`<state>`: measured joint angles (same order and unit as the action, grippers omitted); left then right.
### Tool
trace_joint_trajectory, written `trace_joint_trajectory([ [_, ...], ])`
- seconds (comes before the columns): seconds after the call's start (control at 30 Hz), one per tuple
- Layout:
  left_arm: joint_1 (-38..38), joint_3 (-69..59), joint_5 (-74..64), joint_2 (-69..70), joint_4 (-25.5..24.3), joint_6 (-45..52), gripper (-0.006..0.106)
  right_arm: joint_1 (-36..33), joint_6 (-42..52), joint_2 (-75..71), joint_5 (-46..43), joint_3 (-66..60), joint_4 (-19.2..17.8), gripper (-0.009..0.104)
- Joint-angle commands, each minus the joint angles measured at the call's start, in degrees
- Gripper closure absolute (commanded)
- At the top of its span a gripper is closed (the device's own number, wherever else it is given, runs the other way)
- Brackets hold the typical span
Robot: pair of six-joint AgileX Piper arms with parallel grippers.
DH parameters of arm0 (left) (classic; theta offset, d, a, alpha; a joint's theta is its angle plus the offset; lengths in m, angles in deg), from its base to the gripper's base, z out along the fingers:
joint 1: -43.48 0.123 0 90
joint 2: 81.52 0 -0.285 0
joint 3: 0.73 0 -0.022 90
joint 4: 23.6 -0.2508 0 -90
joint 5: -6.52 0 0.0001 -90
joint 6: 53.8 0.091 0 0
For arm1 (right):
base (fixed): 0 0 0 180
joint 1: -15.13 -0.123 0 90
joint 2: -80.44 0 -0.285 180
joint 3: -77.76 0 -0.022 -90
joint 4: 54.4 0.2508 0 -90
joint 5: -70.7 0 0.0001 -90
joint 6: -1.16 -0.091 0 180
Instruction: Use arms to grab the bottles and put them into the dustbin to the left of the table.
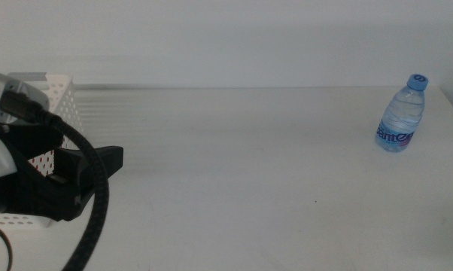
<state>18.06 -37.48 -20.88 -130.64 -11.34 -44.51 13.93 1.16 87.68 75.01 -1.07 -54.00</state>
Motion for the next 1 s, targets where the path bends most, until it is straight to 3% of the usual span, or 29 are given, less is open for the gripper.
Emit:
trace_joint_trajectory([
  [0.0,-0.42,1.41,4.25,0.32,0.98,-0.73,0.01,0.27,0.48,-1.47,-4.31,0.74,1.25,0.023],
  [0.27,-0.42,1.41,4.25,0.32,0.98,-0.73,0.01,0.27,0.48,6.68,1.42,10.59,1.59,0.023],
  [0.6,-0.42,1.41,4.25,0.32,0.98,-0.73,0.01,0.27,0.48,25.91,1.11,21.49,0.55,0.023],
  [0.97,-0.42,1.41,4.25,0.32,0.98,-0.73,0.01,0.27,-2.24,46.05,-22.22,22.5,-1.78,0.023],
])
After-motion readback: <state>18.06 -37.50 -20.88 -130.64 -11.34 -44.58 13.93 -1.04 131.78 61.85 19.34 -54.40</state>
